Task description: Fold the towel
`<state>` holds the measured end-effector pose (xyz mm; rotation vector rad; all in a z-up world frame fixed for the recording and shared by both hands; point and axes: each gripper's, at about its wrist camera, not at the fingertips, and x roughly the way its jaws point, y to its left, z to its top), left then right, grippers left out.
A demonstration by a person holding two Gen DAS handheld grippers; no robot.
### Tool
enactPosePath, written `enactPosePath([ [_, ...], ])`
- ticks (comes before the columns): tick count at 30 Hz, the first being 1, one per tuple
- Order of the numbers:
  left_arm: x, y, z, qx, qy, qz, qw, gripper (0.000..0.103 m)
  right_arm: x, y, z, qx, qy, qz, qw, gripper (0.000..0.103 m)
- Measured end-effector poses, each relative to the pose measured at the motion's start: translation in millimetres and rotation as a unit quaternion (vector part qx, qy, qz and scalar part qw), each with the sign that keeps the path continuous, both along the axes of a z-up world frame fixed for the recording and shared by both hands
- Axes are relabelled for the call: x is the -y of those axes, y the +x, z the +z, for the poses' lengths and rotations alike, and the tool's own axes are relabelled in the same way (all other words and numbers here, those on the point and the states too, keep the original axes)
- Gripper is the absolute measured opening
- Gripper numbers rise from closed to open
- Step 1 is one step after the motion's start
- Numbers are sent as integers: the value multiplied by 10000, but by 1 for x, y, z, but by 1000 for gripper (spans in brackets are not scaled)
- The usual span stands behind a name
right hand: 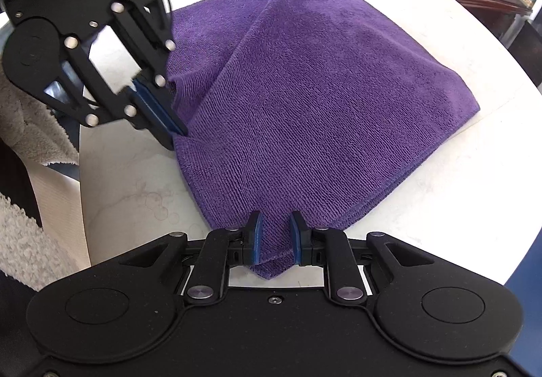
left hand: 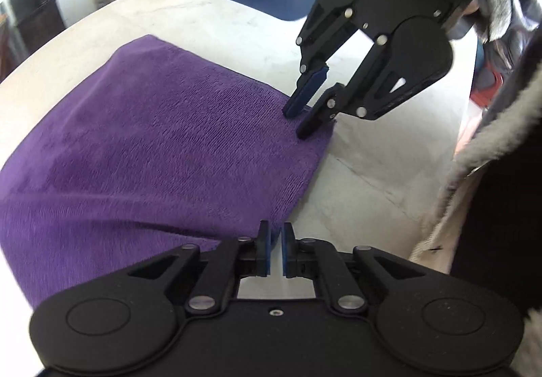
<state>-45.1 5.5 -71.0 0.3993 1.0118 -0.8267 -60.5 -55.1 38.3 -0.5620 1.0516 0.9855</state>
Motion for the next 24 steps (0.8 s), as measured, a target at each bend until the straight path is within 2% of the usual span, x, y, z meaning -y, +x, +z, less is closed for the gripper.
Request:
enactPosePath([
  [2, -11, -7, 4, 47, 34, 241, 9997, 4, 1, 0, 0, 3, -4, 1, 10000, 17],
  [5, -32, -11, 6, 240, 291, 678, 9970, 4, 1, 0, 0, 11, -18, 16, 10000, 17],
  [8, -45, -10, 5, 469, 599, 839, 9936, 4, 1, 0, 0, 17, -42, 38, 10000, 17],
  [11, -46, -8, 3, 689, 847, 773, 9910, 4, 0, 0, 0, 19, -58, 46, 10000, 17],
  [17, -34, -11, 5, 861, 793, 384, 9924, 10, -1, -2, 1, 23, -112, 35, 9999, 17],
  [24, -16, -5, -9, 1101, 1037, -25, 9885, 15, -2, -2, 2, 21, -152, 14, 9999, 17],
])
